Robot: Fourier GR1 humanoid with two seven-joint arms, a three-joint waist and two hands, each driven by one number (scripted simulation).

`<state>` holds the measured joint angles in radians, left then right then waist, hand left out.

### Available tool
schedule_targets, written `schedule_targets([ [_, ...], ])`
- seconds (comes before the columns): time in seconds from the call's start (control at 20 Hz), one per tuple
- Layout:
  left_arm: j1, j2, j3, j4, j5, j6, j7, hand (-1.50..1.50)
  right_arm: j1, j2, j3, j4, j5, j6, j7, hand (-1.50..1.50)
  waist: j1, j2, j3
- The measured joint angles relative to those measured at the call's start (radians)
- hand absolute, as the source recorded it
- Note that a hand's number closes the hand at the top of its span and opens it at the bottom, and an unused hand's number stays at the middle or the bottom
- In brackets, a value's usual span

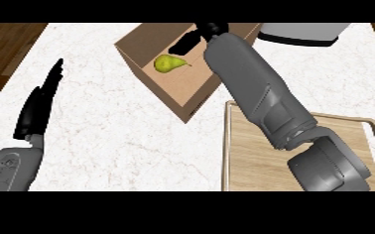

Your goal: Pick the pear from the tray and place it in the cardboard box

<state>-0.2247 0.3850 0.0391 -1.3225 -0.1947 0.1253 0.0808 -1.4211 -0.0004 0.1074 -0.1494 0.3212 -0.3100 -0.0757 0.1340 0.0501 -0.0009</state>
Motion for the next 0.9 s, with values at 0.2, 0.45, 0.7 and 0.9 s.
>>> schedule_targets([
  [0.2, 0.006, -0.001, 0.008, 0.011, 0.005, -0.001, -0.008, 0.00, 0.013, 0.000, -0.052, -0.030, -0.044, -0.057, -0.084, -1.50, -0.011, -0.002, 0.001],
  [0.45, 0.030, 0.002, 0.016, 0.010, 0.005, -0.001, -0.019, 0.00, 0.030, -0.022, -0.146, -0.059, -0.125, -0.093, -0.170, -1.50, -0.028, -0.009, 0.001],
  [0.7, 0.042, -0.003, 0.026, 0.009, 0.006, 0.008, -0.020, 0.00, 0.051, -0.094, -0.226, -0.064, -0.194, -0.020, -0.252, -1.50, -0.046, -0.014, 0.001],
  [0.9, 0.041, -0.001, 0.037, 0.028, 0.003, 0.013, -0.027, 0.00, 0.074, -0.171, -0.262, -0.047, -0.219, 0.043, -0.290, -1.50, -0.062, -0.018, 0.001],
])
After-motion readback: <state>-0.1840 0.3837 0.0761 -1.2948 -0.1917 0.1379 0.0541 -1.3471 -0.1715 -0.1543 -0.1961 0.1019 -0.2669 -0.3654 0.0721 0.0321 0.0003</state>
